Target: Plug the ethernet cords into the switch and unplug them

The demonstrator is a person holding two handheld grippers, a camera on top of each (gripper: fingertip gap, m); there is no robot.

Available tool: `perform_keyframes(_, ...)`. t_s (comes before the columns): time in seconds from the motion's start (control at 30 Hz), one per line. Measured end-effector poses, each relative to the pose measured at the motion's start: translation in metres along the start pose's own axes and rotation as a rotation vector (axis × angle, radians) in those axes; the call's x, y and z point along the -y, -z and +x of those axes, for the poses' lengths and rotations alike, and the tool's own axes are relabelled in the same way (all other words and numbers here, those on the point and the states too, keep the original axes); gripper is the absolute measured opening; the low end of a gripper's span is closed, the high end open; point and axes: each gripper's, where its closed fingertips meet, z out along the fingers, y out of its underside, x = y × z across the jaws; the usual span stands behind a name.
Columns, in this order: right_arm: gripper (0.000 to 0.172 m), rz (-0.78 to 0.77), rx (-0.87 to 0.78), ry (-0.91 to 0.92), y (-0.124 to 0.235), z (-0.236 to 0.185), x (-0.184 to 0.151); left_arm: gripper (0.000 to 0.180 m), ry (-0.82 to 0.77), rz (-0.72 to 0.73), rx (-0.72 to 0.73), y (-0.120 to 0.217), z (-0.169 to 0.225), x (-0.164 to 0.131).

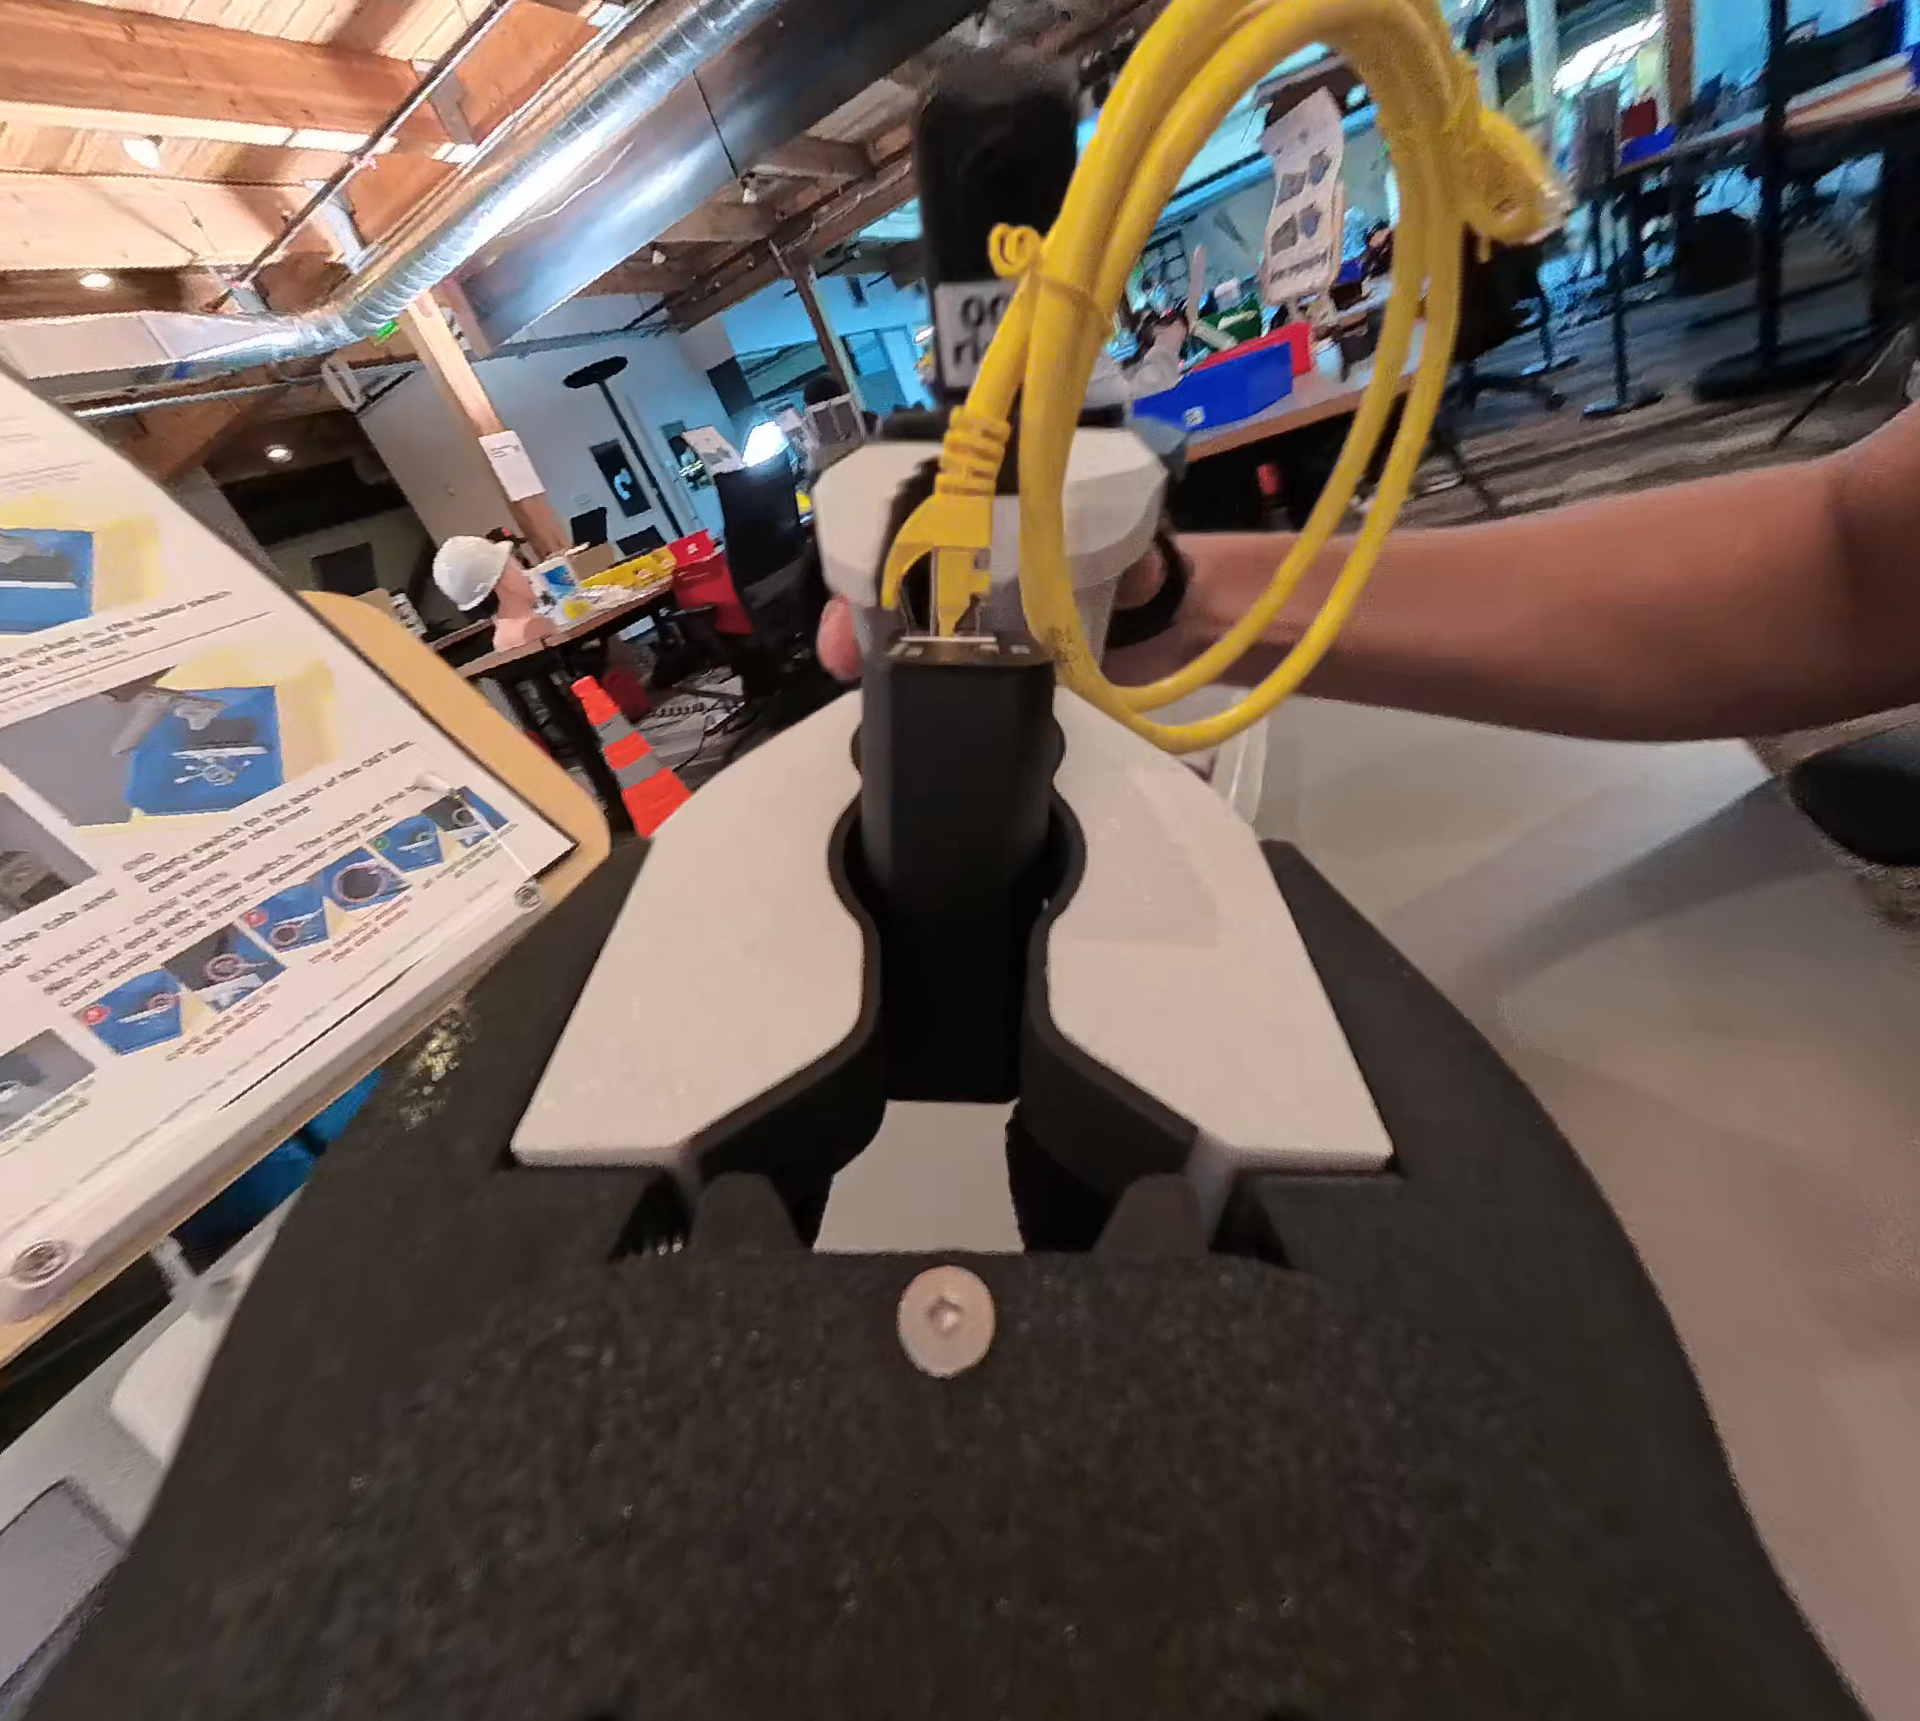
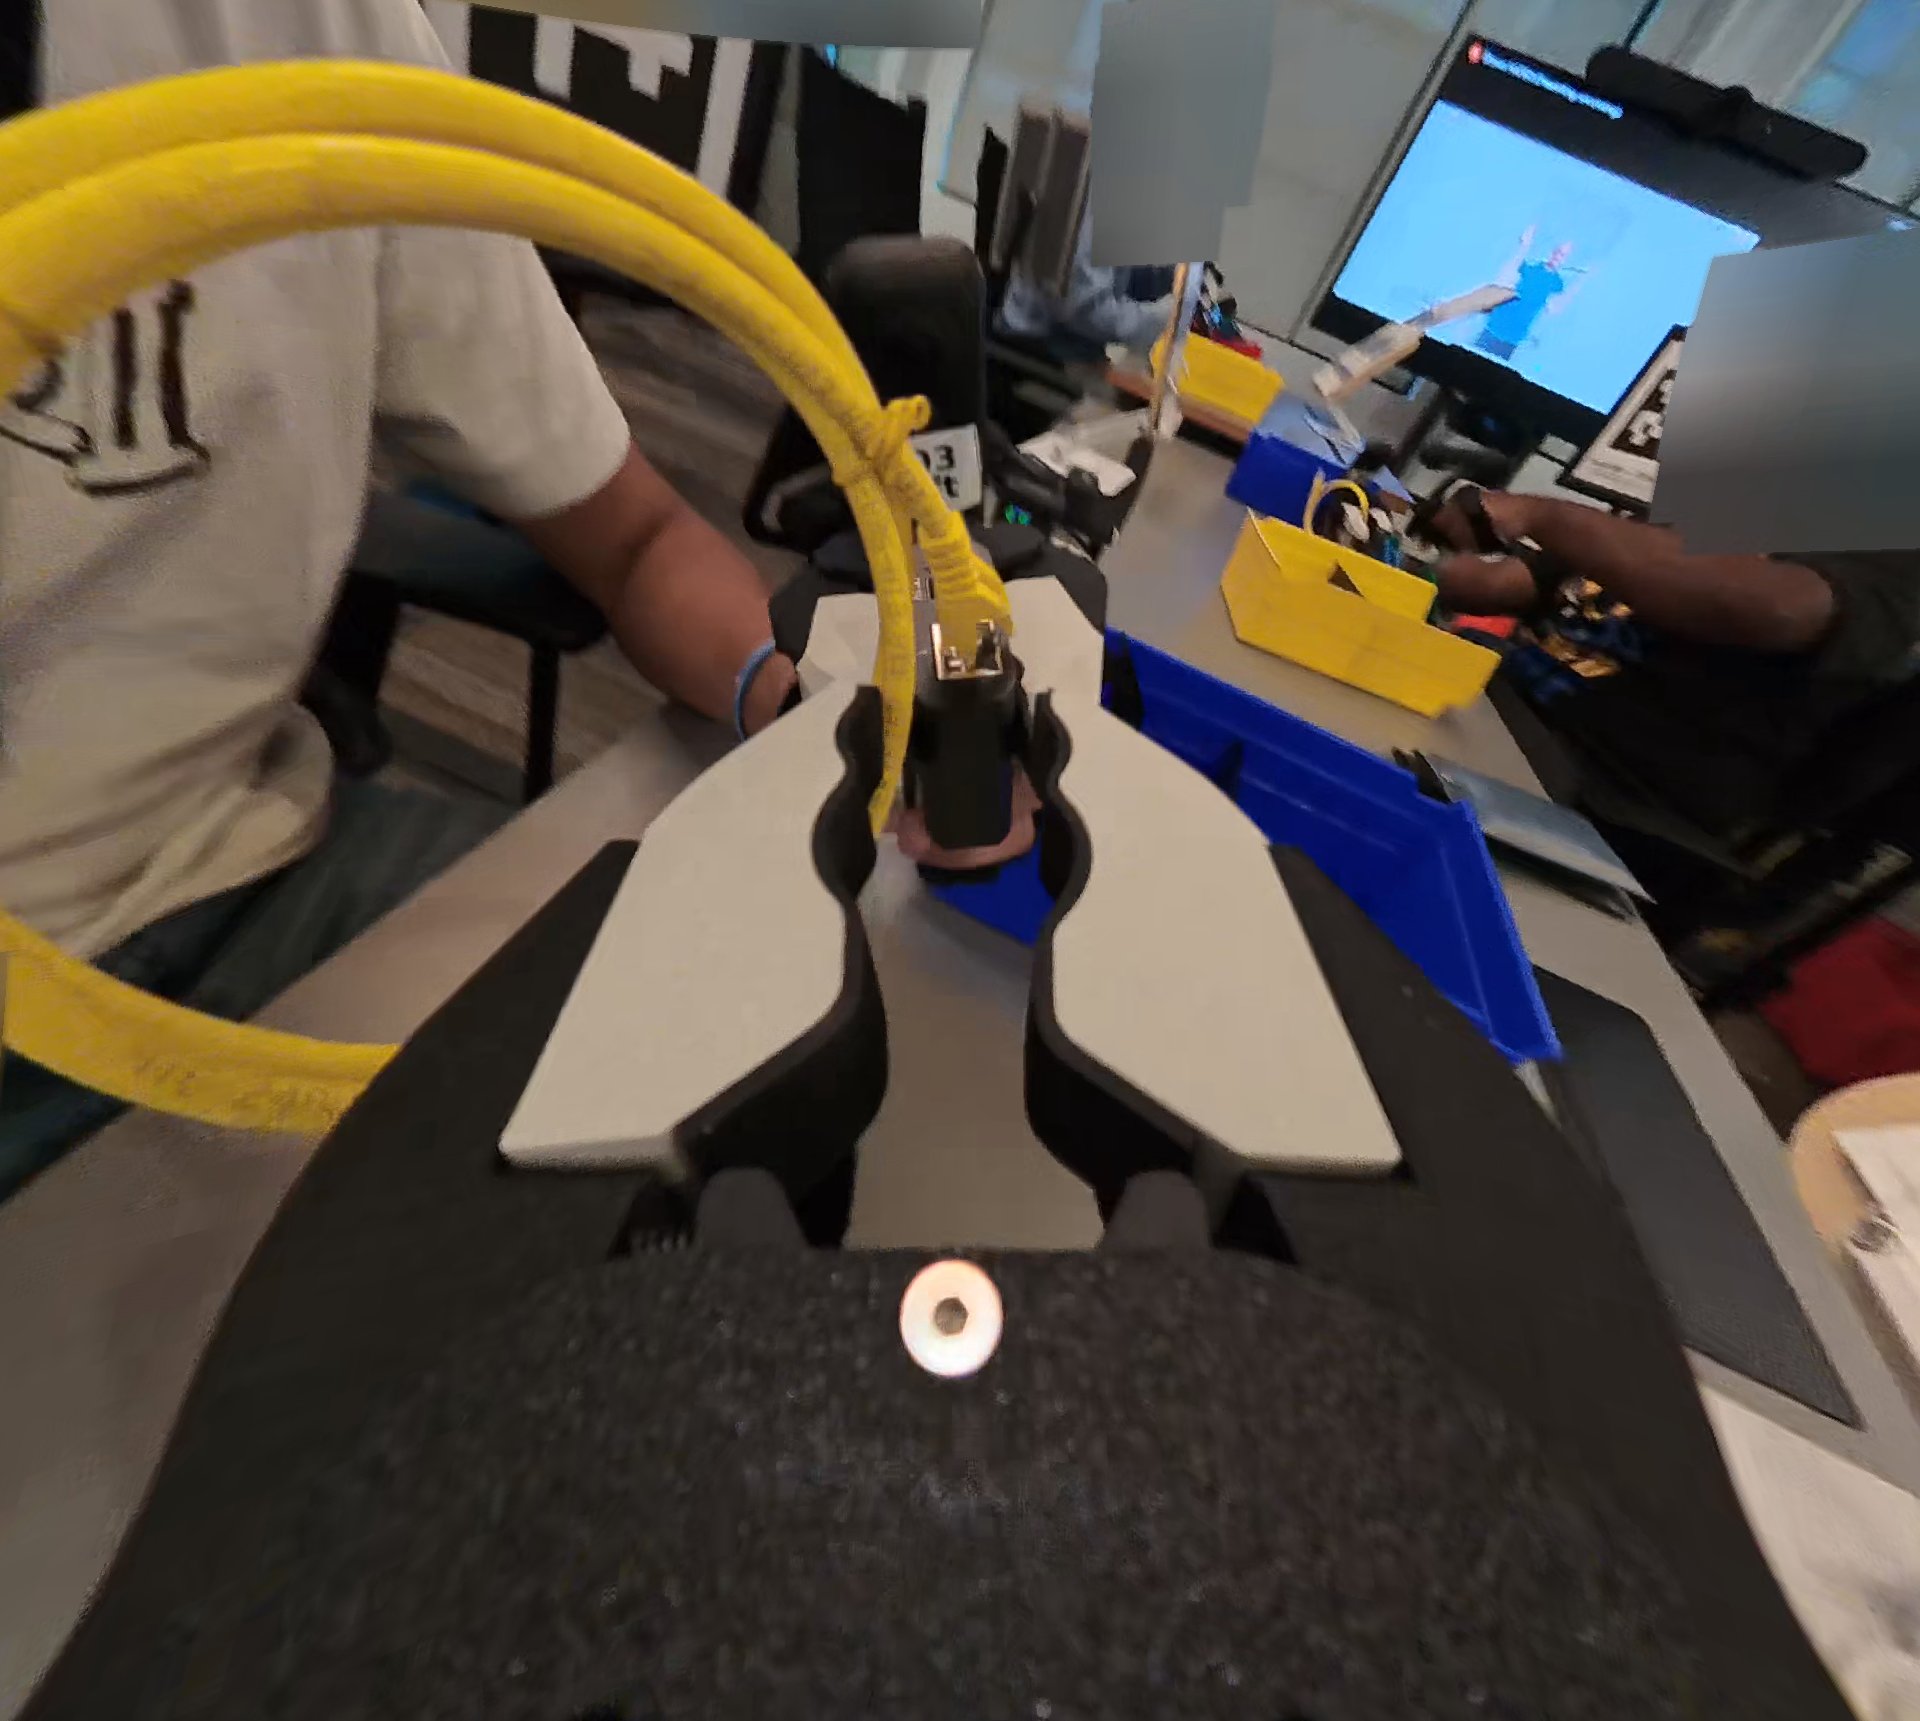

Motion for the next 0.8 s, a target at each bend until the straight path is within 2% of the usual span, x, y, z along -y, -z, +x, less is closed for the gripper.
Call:
perform_keyframes(0.2,0.024,0.089,0.042,-0.053,-0.005,0.009,0.003,0.026,0.063,0.035,-0.032,0.002,0.001,0.005)
perform_keyframes(0.53,0.017,0.116,0.104,-0.043,-0.021,0.001,0.008,0.027,0.08,0.021,-0.052,0.0,0.003,-0.001)
perform_keyframes(0.8,0.015,0.096,0.093,-0.063,-0.024,0.001,0.002,0.027,0.066,-0.007,-0.048,-0.002,0.003,-0.008)
